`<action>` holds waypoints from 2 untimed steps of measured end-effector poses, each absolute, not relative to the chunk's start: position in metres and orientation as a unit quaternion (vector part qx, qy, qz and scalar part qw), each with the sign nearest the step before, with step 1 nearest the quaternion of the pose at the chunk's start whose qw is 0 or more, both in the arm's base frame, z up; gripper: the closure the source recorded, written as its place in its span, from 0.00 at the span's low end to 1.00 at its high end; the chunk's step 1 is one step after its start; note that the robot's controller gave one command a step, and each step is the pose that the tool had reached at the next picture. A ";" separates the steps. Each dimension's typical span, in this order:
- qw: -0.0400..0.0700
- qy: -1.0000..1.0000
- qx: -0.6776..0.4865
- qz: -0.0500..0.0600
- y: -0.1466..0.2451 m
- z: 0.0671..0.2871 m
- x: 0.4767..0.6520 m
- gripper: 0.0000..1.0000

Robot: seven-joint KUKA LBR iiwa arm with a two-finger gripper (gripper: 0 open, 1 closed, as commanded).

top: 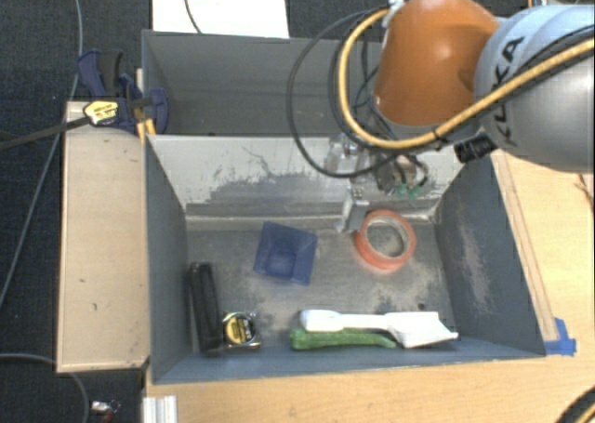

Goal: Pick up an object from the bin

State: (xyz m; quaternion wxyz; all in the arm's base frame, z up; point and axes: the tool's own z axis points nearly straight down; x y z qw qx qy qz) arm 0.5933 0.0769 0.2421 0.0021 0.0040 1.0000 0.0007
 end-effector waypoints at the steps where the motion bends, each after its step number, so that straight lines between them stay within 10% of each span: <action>1: 0.002 1.000 0.004 0.001 0.077 0.242 0.593 0.00; 2: 0.005 1.000 0.028 0.002 0.083 0.143 0.571 0.00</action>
Offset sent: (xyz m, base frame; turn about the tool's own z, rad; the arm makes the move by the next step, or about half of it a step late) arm -0.0321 0.0082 -0.1389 0.0705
